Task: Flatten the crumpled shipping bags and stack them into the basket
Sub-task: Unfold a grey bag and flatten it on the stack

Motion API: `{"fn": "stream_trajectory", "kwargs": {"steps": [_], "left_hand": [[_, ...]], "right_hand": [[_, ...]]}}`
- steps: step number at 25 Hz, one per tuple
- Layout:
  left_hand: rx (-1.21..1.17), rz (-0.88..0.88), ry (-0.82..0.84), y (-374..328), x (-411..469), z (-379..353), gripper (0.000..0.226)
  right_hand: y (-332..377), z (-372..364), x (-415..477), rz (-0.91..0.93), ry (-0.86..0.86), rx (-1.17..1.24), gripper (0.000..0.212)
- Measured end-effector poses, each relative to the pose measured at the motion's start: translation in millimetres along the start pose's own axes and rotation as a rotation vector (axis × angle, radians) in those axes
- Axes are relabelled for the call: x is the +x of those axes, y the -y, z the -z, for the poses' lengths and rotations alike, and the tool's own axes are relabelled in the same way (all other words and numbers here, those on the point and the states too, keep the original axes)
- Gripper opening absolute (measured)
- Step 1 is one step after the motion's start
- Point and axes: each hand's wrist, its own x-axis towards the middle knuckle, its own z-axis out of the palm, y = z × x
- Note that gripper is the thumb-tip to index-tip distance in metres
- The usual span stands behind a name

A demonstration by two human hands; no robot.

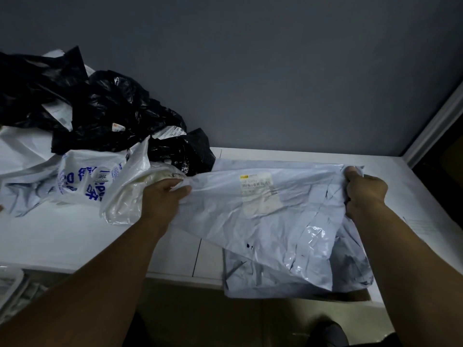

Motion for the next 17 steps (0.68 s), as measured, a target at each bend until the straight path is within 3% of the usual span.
{"fn": "stream_trajectory", "kwargs": {"steps": [4, 8, 10, 13, 15, 17], "left_hand": [[-0.222, 0.094, 0.040, -4, 5, -1, 0.026], [-0.344, 0.123, 0.120, -17, 7, -3, 0.016], [-0.385, 0.122, 0.188, -26, 6, -3, 0.017], [-0.409, 0.117, 0.277, -34, 1, -4, 0.017], [-0.408, 0.101, 0.344, -37, -6, -6, 0.015], [-0.402, 0.080, 0.400, -40, -11, -9, 0.015]], "right_hand": [[1, 5, 5, 0.018, 0.023, -0.039, 0.022], [4, 15, 8, -0.022, 0.052, -0.079, 0.005], [2, 19, 3, -0.027, 0.040, -0.197, 0.016], [1, 15, -6, 0.197, -0.059, -0.575, 0.048], [5, 4, -16, 0.366, 0.081, -0.604, 0.057], [6, -14, -33, 0.465, 0.356, -0.586, 0.049]]}}
